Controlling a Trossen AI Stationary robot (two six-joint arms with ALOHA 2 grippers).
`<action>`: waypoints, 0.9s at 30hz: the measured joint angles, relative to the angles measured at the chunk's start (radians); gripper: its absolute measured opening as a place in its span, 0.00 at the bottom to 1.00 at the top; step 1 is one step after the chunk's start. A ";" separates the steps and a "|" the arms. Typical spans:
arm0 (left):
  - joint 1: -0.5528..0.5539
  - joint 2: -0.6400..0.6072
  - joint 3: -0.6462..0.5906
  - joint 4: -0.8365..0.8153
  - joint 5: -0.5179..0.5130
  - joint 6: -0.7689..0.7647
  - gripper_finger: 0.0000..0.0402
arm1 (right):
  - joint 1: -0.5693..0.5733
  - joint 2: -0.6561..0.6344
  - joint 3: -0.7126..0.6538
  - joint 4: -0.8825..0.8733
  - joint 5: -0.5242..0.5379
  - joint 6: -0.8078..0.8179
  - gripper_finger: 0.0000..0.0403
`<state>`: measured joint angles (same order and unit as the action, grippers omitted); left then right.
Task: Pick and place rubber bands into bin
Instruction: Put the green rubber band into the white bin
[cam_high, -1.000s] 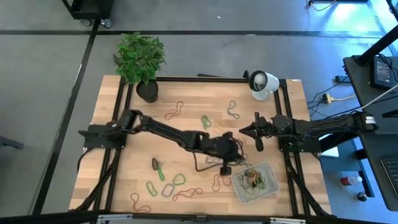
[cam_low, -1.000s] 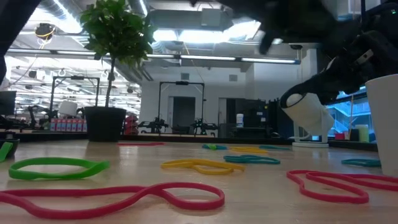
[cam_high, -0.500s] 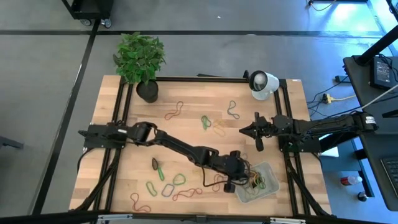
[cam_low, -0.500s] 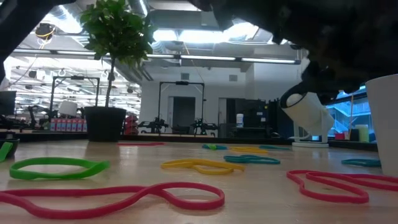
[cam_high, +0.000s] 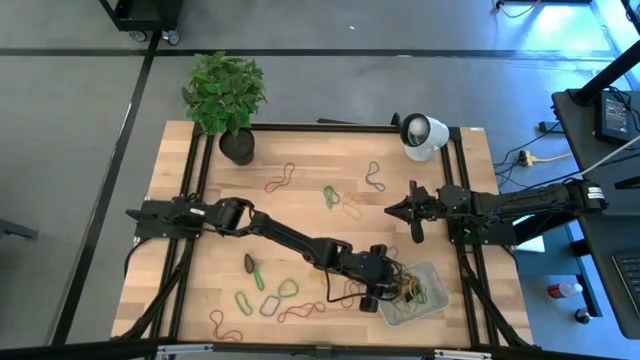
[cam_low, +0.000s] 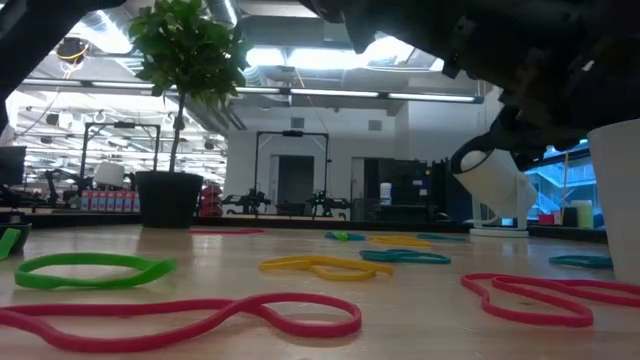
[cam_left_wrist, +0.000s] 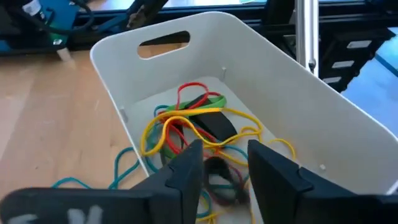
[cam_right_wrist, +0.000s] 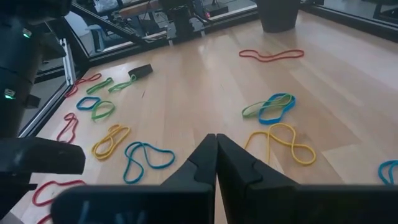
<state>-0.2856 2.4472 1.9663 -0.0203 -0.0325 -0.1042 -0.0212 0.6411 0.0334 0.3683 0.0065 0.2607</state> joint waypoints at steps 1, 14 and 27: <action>0.002 -0.007 0.000 -0.015 0.001 0.012 0.32 | 0.000 0.000 0.000 0.000 0.000 0.000 0.03; 0.127 -0.235 -0.183 -0.277 0.032 0.081 0.19 | 0.000 0.000 0.000 -0.017 0.000 -0.002 0.03; 0.244 -0.954 -1.241 0.312 -0.072 -0.094 0.01 | 0.000 0.000 -0.001 -0.047 0.001 0.001 0.04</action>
<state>-0.0413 1.4934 0.7249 0.2913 -0.1043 -0.1986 -0.0212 0.6415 0.0322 0.3211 0.0071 0.2616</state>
